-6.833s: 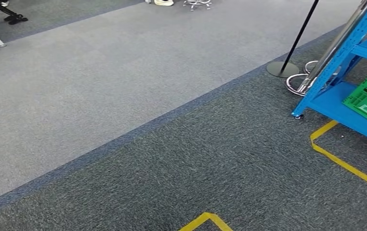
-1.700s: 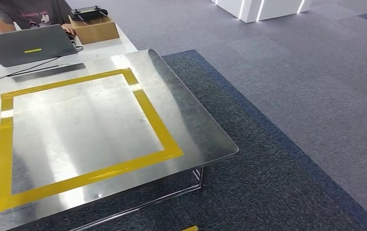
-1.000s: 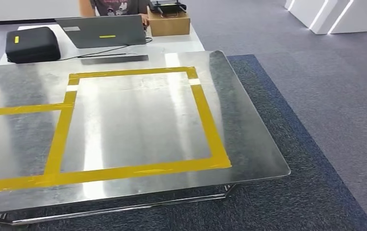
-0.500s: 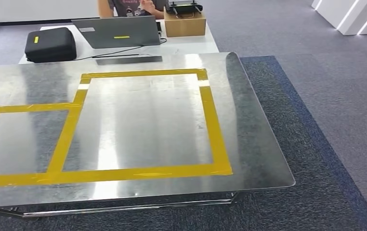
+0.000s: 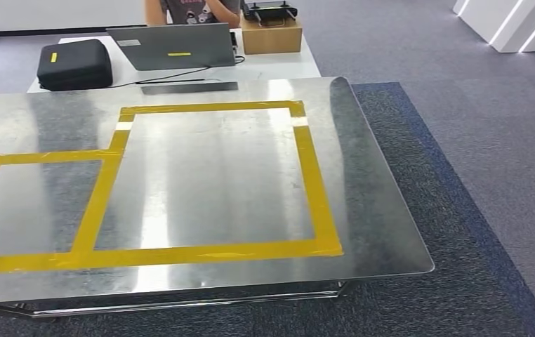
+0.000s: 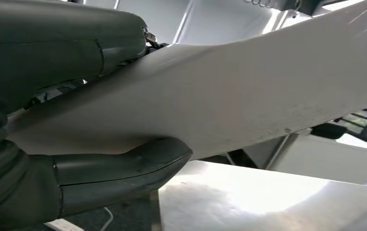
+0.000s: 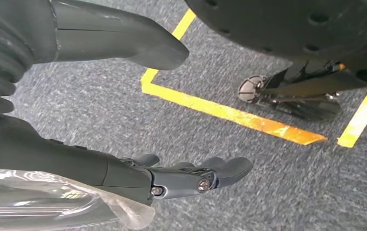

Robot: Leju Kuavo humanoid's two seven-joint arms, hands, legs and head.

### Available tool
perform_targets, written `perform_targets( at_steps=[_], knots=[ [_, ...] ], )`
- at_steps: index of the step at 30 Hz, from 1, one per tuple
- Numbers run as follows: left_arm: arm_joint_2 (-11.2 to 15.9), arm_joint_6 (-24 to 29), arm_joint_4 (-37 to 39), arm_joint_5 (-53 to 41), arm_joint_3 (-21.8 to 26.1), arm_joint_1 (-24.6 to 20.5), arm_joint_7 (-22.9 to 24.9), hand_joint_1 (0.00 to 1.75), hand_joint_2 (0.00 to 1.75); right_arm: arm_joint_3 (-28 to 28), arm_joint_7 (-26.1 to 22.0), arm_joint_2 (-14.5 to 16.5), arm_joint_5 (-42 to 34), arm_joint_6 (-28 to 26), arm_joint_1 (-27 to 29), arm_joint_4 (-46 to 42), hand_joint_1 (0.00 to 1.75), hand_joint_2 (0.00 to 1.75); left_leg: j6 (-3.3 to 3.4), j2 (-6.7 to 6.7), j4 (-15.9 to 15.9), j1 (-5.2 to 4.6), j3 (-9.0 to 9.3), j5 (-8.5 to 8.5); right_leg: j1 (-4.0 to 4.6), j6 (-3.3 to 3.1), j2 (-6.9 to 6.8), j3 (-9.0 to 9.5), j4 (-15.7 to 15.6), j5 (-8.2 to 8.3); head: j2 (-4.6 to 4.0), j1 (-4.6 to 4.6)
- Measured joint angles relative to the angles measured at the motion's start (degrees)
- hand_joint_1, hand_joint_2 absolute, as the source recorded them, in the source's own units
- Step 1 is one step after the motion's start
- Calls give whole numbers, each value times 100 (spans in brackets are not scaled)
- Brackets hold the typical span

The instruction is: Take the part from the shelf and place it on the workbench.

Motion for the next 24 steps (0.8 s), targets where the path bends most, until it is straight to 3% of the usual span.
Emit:
perform_targets(
  at_steps=[4, 9, 17, 24],
  knots=[
    [309, 123, 397, -571, 138, -246, 130, 175, 175, 70, 3, -28, 38, 18, -43, -1, 0, 175, 2, 0, 0, -1, 1, -2, -2, 5, 1, 8, -13, 3, 0, 1],
    [716, 558, 898, -1270, -97, -324, 548, 175, 175, 141, 3, -63, 70, 94, -72, -4, 0, 175, 3, 0, 0, -2, 0, -3, -3, 10, 1, 10, -25, 6, 0, -2],
    [1358, 1053, 1530, -1857, -966, -288, 1308, 175, 175, 262, 1, -113, 104, 160, -135, -4, 0, 175, 3, 0, 0, -2, 2, -3, -3, 14, 2, 14, -28, 8, 0, -1],
    [1867, 1414, 1896, -2315, -2133, -225, 2127, 175, 175, 364, -8, -154, 127, 222, -177, -7, 0, 175, 3, 0, 0, -2, 1, -3, -4, 15, 2, 15, -28, 9, 0, -1]
  ],
)
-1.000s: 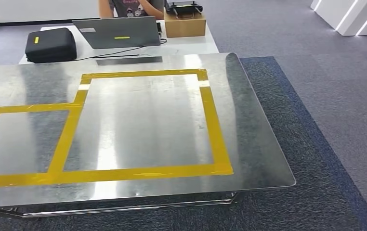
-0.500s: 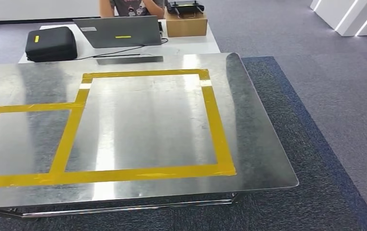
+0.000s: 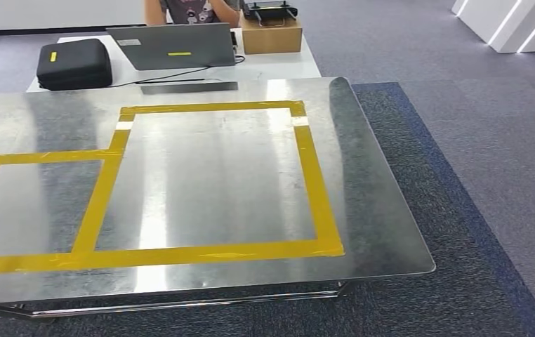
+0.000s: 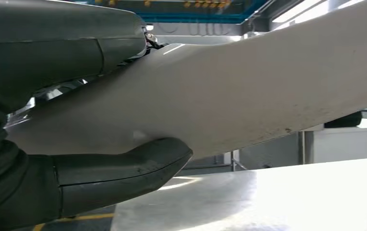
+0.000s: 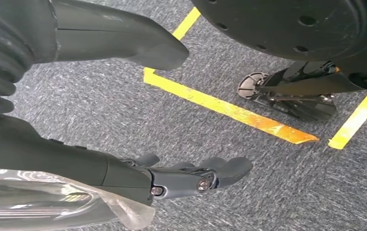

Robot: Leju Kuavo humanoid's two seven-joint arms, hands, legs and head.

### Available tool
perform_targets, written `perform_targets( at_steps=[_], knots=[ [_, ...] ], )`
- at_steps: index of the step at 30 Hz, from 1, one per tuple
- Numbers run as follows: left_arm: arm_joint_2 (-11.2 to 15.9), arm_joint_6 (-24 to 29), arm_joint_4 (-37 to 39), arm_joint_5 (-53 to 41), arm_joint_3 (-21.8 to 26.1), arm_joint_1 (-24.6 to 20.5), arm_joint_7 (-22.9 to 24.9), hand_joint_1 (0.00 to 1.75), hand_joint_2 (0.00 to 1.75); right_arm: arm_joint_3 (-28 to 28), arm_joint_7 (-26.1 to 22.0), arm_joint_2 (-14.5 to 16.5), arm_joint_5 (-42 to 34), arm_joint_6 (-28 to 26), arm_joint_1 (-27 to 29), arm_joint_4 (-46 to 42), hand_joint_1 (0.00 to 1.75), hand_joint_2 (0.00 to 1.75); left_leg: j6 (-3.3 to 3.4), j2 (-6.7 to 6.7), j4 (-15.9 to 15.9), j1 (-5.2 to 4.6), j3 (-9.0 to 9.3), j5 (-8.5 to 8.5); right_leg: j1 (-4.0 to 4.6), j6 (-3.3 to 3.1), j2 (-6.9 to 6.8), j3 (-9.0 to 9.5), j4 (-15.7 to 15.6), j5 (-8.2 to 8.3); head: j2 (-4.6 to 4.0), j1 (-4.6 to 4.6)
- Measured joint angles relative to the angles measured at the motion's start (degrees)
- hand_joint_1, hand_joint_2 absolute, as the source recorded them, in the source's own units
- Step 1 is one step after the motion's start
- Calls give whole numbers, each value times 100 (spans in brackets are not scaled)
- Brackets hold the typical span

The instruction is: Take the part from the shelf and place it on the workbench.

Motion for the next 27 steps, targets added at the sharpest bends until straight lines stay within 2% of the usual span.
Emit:
perform_targets(
  at_steps=[4, 9, 27],
  knots=[
    [263, 38, 247, -213, -578, -9, 332, 175, 175, 33, -4, -20, 10, 18, -26, -4, 0, 175, 0, 1, 0, 0, 0, 0, 0, 0, 2, 0, 0, 0, 0, 0],
    [511, 100, 501, -338, -1006, -44, 540, 175, 175, 71, 0, -37, 5, 19, -50, -8, 0, 175, 0, 1, 0, 0, -1, 0, 0, 0, 3, -2, 0, 0, 0, 0],
    [977, 365, 966, -563, -1721, -127, 928, 175, 175, 128, 10, -45, -54, 16, -72, -8, 0, 175, 0, 1, 0, 0, -4, -1, 0, 0, 4, -5, -1, 0, 0, 1]
  ],
)
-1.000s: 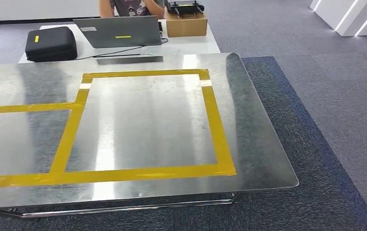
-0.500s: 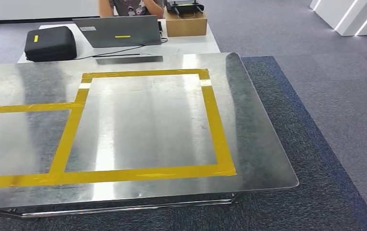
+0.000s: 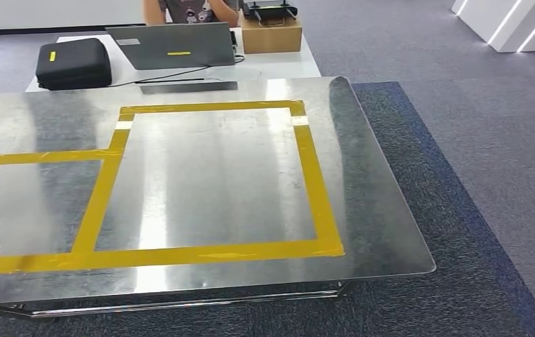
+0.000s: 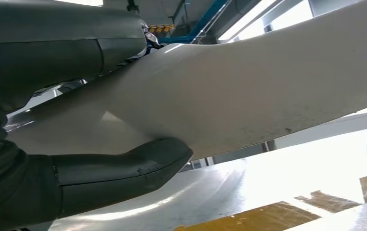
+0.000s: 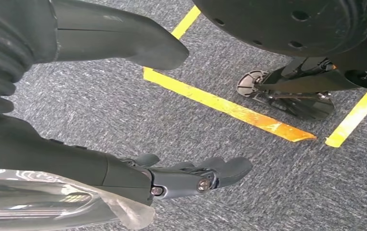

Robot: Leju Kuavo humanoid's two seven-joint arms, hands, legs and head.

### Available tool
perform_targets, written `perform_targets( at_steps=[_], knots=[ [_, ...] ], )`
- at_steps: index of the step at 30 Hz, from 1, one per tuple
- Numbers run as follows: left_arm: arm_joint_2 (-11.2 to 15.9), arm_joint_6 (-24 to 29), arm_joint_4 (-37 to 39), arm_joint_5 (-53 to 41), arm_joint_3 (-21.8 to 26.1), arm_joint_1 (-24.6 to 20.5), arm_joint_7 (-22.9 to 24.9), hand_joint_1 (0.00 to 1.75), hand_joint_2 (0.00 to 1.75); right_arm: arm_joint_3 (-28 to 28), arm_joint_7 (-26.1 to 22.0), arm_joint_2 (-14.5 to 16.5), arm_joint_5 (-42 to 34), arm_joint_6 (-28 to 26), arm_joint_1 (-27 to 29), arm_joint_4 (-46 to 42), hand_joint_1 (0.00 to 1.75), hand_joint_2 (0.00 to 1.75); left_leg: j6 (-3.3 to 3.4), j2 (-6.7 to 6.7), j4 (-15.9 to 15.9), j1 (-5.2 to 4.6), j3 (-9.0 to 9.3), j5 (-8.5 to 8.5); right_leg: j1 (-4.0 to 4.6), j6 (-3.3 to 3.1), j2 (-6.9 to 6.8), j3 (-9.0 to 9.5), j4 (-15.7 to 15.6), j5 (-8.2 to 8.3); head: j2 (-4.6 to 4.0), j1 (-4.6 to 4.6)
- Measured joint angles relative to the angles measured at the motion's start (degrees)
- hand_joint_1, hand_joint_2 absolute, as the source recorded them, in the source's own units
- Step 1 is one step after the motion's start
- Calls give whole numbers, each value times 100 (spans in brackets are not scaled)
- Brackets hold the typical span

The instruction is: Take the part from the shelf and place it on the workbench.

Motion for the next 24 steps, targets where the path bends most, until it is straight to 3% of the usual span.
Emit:
perform_targets(
  at_steps=[24],
  knots=[
    [66, 390, -154, -321, -779, 25, 167, 175, 175, 16, 16, 0, -57, 17, -10, 0, 0, 175, 0, 3, 0, 0, -3, -1, 0, 0, 5, -2, -1, 0, 0, 0]
  ],
)
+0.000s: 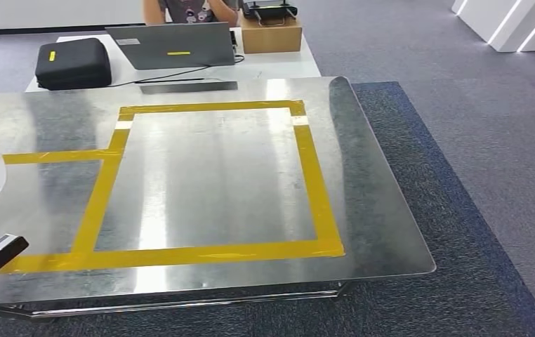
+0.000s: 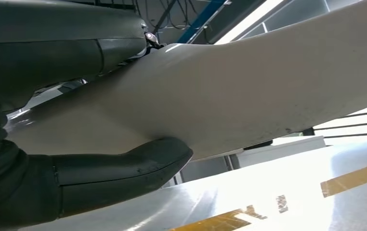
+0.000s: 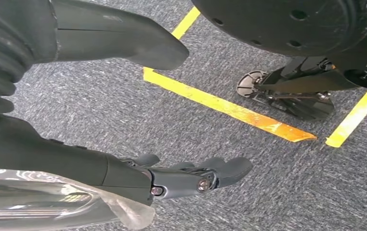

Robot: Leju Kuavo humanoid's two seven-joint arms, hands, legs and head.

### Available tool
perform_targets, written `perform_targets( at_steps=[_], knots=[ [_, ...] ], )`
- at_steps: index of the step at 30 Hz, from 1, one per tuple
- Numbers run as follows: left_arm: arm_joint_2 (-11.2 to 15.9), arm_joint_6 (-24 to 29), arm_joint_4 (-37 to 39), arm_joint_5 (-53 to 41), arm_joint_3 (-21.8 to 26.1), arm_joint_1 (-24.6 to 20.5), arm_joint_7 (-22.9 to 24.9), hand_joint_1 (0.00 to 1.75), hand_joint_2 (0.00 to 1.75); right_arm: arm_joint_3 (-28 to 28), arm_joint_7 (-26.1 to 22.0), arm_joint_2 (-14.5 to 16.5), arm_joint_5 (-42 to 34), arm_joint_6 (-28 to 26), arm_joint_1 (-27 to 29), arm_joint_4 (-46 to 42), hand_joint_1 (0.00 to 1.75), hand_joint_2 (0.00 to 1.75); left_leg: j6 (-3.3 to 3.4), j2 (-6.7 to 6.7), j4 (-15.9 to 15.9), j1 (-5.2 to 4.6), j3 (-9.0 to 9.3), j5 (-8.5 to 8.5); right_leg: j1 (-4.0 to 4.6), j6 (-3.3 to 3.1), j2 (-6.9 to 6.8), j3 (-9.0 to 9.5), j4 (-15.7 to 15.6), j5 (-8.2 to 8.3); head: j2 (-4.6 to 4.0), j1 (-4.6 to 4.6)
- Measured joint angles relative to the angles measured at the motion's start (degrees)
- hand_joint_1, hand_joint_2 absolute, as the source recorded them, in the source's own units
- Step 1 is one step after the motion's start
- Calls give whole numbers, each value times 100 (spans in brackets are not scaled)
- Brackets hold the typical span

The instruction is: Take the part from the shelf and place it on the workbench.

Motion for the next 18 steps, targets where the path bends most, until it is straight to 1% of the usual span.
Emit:
perform_targets(
  at_steps=[6, 10, 16, 18],
  knots=[
    [0, -1, -121, -21, -86, 41, 16, 175, 175, 2, -3, 0, -26, 26, 0, 0, 0, 175, 0, 0, 0, 0, -1, 0, 0, 0, 0, 0, -1, 0, 0, 0],
    [0, -8, -130, 19, -111, 42, 43, 0, 175, 7, -15, 0, -30, 26, -1, 0, 0, 0, 0, 0, 0, 0, -1, -1, 0, 0, 0, 0, -1, 0, 0, 0],
    [-4, 58, -133, 20, -113, 47, 92, 0, 175, 31, -11, 0, -31, 25, -2, 0, 0, 0, 0, 0, 0, 0, -1, -1, 0, 0, 0, 0, -1, 0, 0, 1],
    [-9, 116, -142, 18, -112, 53, 96, 0, 87, 34, -8, 0, -30, 24, -1, 0, 0, 0, 0, 0, 0, 0, -2, -1, 0, 0, 0, 0, -1, 0, 0, 0]
  ],
)
